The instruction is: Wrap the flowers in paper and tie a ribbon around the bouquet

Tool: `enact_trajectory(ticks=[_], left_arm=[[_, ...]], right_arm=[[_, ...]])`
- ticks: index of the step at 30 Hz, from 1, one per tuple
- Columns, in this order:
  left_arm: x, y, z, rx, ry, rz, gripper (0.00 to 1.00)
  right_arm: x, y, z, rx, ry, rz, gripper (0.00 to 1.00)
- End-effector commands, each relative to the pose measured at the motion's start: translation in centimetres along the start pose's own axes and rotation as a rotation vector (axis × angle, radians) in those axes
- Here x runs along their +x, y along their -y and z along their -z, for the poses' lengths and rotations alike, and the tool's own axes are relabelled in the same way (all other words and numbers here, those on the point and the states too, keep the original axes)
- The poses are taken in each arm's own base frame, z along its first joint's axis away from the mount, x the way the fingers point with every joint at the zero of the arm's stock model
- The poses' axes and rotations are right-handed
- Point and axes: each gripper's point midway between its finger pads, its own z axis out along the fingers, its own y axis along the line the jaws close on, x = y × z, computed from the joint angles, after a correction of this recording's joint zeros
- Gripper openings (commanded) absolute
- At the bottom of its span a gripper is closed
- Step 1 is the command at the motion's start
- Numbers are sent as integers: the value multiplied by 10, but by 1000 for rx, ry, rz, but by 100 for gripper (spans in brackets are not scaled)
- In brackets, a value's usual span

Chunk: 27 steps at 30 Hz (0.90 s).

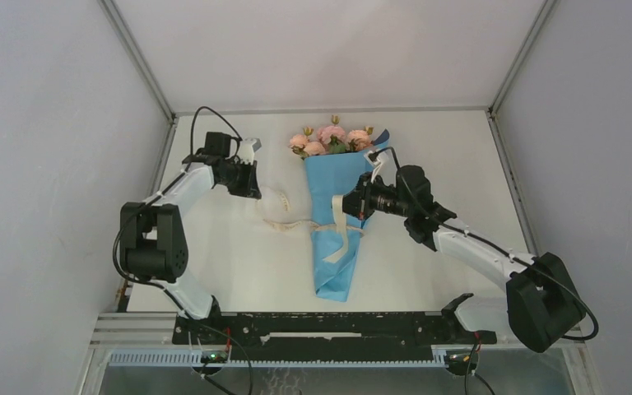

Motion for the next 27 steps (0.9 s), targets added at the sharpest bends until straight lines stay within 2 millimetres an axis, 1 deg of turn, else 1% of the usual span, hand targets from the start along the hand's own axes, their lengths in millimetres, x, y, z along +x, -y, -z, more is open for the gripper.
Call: enact_trajectory(ticks=[1,4,9,13,15,17,19,20,21,23,27], left_arm=[[-10,24,22,75,55,-44,0],[-9,31,26,103,64,-73,0],[-2,41,23,133,32,-101,0],[0,51,22,130,19,-136,0],[-5,56,23,130,29,-152,0],[-12,61,21,139,44,-153,0],[-19,66,17,142,52,-151,0],[-21,67,15,146,48,-150,0],[-23,70,13,154,46,-151,0],[-24,75,10,167,40,-150,0],[-22,84,7,179,31,-168,0]], right_arm=[[-12,-7,-6,1,7,40,0],[-9,-5,-8,13,0,40,0],[-5,-2,-14,36,-32,51,0],[-6,-12,-24,25,-62,78,0],[-10,-25,-31,12,-67,97,0],[-17,-54,-39,-30,-61,159,0],[-24,-90,-47,-90,-50,235,0],[-27,-102,-49,-104,-46,263,0],[-35,-114,-50,-121,-28,280,0],[-39,-123,-50,-145,-14,282,0],[-35,-121,-56,-153,-27,266,0]])
